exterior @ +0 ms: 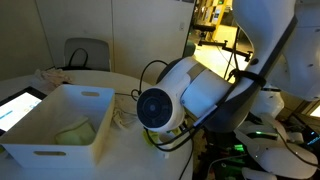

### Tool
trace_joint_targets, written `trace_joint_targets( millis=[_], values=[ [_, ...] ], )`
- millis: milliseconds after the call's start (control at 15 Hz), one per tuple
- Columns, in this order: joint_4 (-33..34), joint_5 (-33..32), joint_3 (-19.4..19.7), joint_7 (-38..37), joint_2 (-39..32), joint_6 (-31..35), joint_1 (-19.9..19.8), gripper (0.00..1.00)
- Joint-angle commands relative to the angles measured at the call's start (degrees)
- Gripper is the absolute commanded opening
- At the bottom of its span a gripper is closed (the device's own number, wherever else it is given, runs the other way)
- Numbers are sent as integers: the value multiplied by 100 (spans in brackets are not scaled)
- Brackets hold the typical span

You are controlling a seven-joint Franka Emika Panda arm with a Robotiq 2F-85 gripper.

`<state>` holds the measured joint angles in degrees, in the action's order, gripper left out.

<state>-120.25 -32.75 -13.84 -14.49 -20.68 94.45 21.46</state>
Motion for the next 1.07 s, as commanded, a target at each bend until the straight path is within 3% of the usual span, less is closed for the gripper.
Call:
trace_joint_targets(
  millis=[0, 1000],
  values=[
    [289, 84, -23, 285, -209, -249, 27, 9],
    [661, 26, 56, 566, -695, -355, 65, 10]
  ],
)
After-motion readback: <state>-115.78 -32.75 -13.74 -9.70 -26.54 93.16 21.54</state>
